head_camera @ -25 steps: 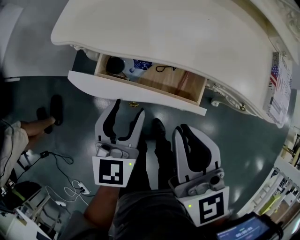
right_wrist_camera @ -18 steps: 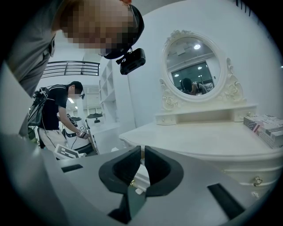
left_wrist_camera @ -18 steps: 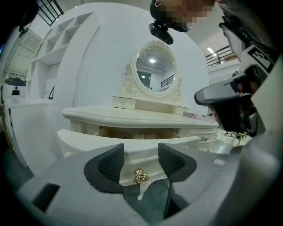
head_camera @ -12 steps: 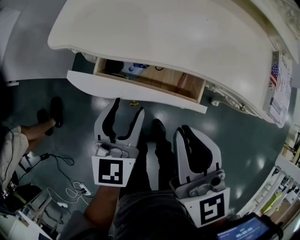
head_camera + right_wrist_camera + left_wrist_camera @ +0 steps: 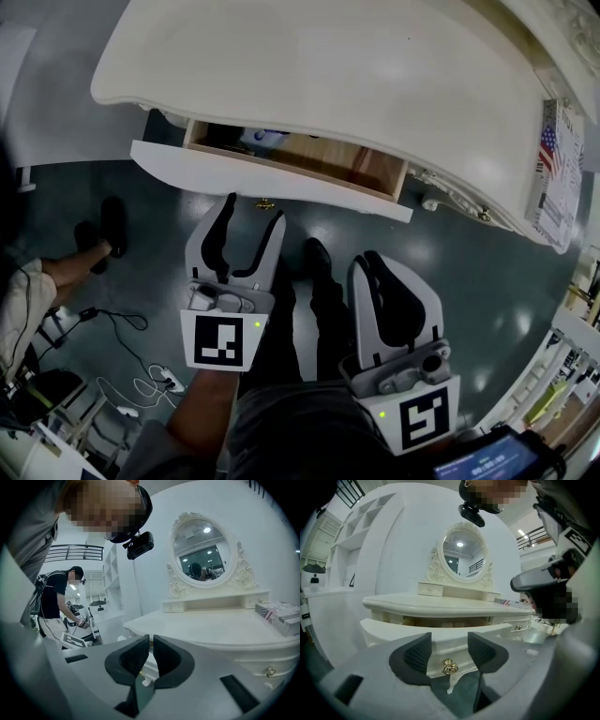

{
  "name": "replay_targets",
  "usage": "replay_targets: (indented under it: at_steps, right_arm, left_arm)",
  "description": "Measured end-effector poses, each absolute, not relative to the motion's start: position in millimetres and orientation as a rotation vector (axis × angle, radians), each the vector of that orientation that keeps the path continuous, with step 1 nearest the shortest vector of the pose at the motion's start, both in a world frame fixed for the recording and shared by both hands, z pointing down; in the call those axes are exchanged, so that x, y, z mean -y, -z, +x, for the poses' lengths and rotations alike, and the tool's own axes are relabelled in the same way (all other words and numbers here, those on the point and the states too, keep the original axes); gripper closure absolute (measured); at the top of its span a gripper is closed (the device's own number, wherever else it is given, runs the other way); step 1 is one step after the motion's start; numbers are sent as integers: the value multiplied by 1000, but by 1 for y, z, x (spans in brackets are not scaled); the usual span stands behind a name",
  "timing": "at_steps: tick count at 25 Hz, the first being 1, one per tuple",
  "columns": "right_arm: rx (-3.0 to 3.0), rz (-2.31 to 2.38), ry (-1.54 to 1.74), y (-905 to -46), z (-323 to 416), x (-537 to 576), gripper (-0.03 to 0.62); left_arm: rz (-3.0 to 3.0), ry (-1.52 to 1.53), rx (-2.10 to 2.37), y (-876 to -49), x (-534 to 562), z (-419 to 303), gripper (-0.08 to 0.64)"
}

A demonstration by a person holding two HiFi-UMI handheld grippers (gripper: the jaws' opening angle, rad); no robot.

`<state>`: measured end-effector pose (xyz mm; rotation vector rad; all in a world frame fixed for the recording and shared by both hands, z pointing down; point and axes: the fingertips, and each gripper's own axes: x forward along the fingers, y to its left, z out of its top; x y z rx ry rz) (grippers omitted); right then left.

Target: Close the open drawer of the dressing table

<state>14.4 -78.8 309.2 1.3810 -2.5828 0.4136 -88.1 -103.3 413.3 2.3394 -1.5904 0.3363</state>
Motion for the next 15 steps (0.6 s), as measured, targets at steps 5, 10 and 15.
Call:
replay_targets:
  at_steps: [5, 10, 15]
  right_arm:
    - [2577, 1386, -417, -311, 16, 79, 577]
    - [2573, 1396, -418, -312, 18, 77, 577]
    - [2567, 1401, -419, -313, 21, 79, 577]
  left_arm:
    - [2349, -347, 1588, -415, 108, -87, 311]
    - [2356, -332, 1597, -413, 110, -87, 311]
    - [2350, -334, 1596, -414, 114, -86, 311]
